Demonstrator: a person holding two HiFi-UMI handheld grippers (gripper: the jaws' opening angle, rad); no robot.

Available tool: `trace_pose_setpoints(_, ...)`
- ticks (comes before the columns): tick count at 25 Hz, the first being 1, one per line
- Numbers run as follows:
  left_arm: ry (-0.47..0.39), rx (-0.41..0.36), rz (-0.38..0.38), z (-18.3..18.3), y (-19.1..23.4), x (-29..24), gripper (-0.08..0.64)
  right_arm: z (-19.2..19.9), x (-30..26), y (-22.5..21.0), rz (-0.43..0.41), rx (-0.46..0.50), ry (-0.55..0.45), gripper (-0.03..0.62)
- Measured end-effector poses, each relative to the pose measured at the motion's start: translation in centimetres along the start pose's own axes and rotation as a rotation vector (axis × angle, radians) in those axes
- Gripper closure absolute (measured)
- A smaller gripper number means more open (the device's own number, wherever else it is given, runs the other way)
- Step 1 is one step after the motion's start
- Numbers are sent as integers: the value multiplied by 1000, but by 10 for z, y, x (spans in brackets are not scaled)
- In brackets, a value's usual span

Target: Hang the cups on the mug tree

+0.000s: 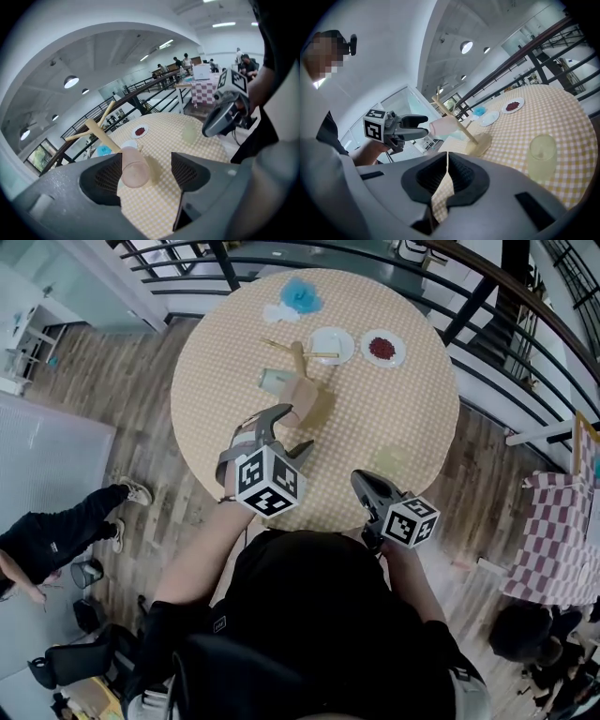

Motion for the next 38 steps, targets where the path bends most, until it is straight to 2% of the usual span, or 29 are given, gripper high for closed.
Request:
trace_pose_setpoints(5, -69, 120, -7, 0, 0, 23, 233, -6, 0, 1, -4, 26, 11, 574)
trace_pose_setpoints(9, -172, 281, 27, 2, 0, 43, 250, -11, 0, 6, -2, 40, -2, 574)
trace_pose_setpoints(12, -278, 355, 55, -4, -4, 56, 359, -15, -2, 10, -5, 52, -2, 574)
trace_pose_setpoints(14, -341, 386, 71, -6, -8, 63, 465, -19, -4, 12, -8, 62, -3, 574)
trace_pose_setpoints(15, -379, 426, 85, -6, -10, 66, 509, -20, -4, 14, -8, 67, -3, 574)
trace_pose_setpoints(18, -487, 596, 143, 1, -13, 71, 546, -22, -6, 18, -9, 81, 1, 574)
trace_pose_setpoints(20, -530, 646, 177, 8, -17, 68, 551, -21, -8, 22, -12, 95, 10, 574)
trace_pose_setpoints(23, -563, 687, 213, 20, -24, 62, 552, -20, -11, 26, -12, 118, 33, 574)
trace_pose_setpoints(27, -595, 735, 207, 29, -26, 59, 554, -17, -12, 27, -12, 125, 59, 574)
trace_pose_setpoints(32, -635, 648, 266, 28, -32, 61, 555, -21, -11, 26, 5, 141, 58, 574)
trace_pose_setpoints(38, -640, 647, 281, 28, -35, 58, 555, -18, -11, 22, 11, 139, 69, 574)
Point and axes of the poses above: the fingertips, and each gripper's own axes: x backward along the fingers, y to its left, z out of its underside, the point moved 10 cm from there along x, backward along the fingers, and after that the axes turned 10 degrees about -y, right-handed, at the moved point
